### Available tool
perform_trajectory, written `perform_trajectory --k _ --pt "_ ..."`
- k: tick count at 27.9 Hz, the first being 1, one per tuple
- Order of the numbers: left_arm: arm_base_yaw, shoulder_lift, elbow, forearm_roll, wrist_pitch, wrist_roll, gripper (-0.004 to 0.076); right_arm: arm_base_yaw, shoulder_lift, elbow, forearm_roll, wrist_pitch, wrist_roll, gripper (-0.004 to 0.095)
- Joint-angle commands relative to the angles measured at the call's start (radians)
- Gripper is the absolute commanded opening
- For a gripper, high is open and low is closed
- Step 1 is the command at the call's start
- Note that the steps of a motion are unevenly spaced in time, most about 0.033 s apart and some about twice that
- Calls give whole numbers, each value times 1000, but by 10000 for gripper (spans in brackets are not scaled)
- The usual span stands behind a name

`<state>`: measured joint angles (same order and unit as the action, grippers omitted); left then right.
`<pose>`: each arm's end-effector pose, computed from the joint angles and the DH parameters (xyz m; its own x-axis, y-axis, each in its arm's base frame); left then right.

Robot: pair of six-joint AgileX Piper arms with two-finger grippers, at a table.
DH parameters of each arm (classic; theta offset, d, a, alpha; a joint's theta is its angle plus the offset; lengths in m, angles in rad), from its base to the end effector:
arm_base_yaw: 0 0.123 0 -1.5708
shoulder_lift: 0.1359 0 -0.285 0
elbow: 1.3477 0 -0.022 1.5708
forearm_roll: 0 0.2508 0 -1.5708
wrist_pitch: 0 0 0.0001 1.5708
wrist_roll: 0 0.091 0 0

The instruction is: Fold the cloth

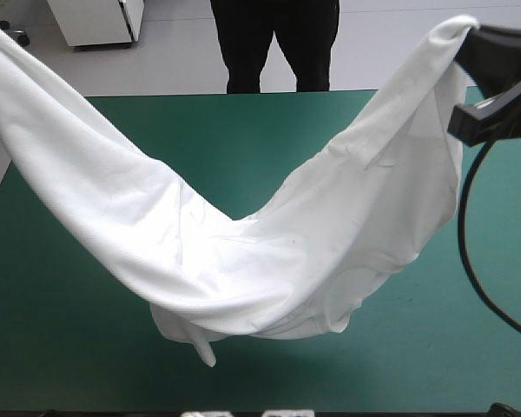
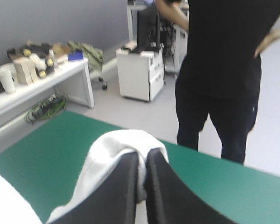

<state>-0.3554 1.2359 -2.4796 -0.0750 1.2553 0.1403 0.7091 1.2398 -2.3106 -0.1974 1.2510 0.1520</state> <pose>0.0656 -0.0313 0.6581 0.1194 0.0799 -0.9896 0.4025 0.9073 0.1218 0.0978 0.0615 0.6333 -0.1102 0.0208 -0.9937 -0.4911 0.8681 0.0726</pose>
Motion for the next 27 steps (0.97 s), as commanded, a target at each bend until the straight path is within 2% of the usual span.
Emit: perform_trajectory --k 1,4,6,10,15,21,25,27 --pt "-4 -27 181 18 33 -13 -9 1 -74 230 -75 -2 80 -16" --pt "-4 -31 384 75 11 -13 -9 1 -111 449 -213 -29 167 -17" --pt "-4 -15 511 109 -46 -13 -9 1 -116 582 -308 -61 229 -17" --pt "-4 66 672 163 -176 -20 -9 -24 -80 756 -393 -144 301 -17" --pt "-4 246 699 167 -208 -32 -9 -199 28 820 -249 -304 285 -17" --pt "-4 413 695 233 -294 -107 -9 -400 180 820 -5 -417 96 -17" --pt "-2 501 695 291 -375 -162 -9 -499 288 818 64 -481 52 -17" --pt "-2 557 695 344 -426 -246 -9 -541 346 802 101 -527 10 -17"
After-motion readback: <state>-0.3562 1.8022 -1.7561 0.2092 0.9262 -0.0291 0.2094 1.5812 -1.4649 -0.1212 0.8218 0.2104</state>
